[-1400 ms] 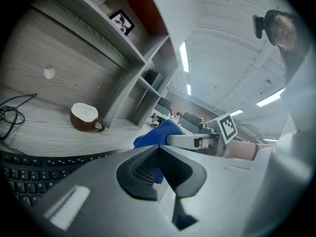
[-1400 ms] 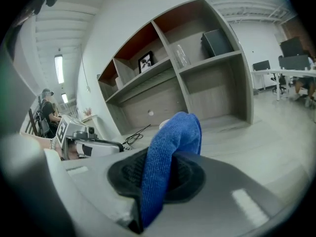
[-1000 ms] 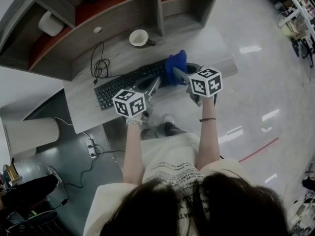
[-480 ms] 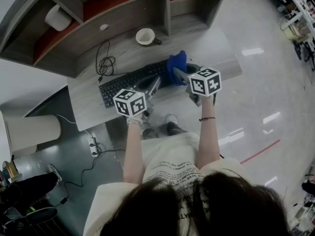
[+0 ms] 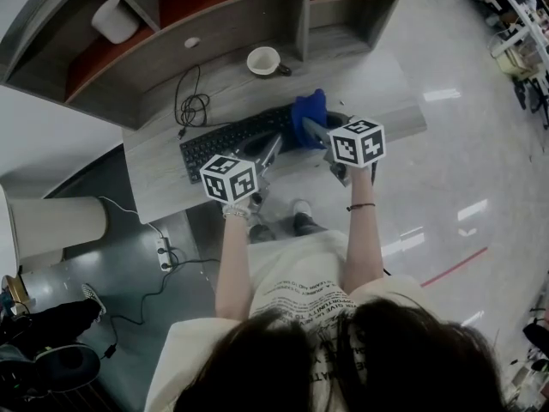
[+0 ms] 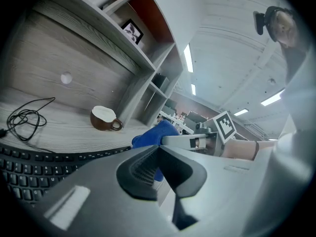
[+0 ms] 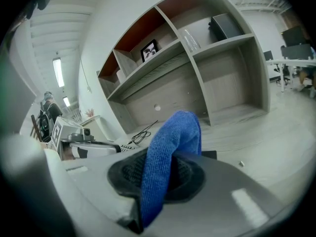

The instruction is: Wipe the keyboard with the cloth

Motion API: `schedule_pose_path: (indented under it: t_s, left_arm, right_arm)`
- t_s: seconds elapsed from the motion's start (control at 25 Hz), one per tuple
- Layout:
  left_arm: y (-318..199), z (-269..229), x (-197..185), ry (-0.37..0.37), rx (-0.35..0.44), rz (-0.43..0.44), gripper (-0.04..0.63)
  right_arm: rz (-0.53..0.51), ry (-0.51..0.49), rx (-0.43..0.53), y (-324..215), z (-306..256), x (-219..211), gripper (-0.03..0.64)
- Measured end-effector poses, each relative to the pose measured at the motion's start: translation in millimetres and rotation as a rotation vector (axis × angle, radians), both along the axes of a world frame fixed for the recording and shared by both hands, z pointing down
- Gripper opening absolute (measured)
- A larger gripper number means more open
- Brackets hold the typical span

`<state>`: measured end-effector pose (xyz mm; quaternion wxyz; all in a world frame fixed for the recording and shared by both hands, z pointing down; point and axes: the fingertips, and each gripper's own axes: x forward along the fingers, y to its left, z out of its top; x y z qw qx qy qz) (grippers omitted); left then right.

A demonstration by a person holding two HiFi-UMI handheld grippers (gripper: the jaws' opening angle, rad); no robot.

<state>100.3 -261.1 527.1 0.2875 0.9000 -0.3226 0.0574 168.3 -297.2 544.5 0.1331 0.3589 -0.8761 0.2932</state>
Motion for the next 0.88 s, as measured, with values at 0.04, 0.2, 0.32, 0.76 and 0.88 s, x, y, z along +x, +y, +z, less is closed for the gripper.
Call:
schedule_pose_path:
  t_s: [0.04, 0.2, 0.32, 0.76, 0.88]
  left_arm:
    - [1, 0, -2, 0.001, -0.001, -0.001, 0.005]
    - [4, -2, -11, 0.004, 0.002, -0.007, 0.005]
    - [6, -3, -17, 0.006, 0.004, -0.009, 0.005]
    - [8, -4, -43, 0.005, 0.004, -0.029, 0.005]
    - [10, -4, -50, 0.005, 0.003, -0.034, 0.005]
  right_arm:
    - [0.002, 0.002, -0.002, 1, 1, -1, 0.058]
    - [0.013, 0.003, -0.004, 3, 1, -7, 0.058]
    - [0.017, -0.003, -0.002, 4, -1, -13, 0.058]
    - [0.009, -0.006, -0.01, 5, 2, -37, 0.058]
    - [0.006, -0.002, -0.013, 6, 4, -42, 0.058]
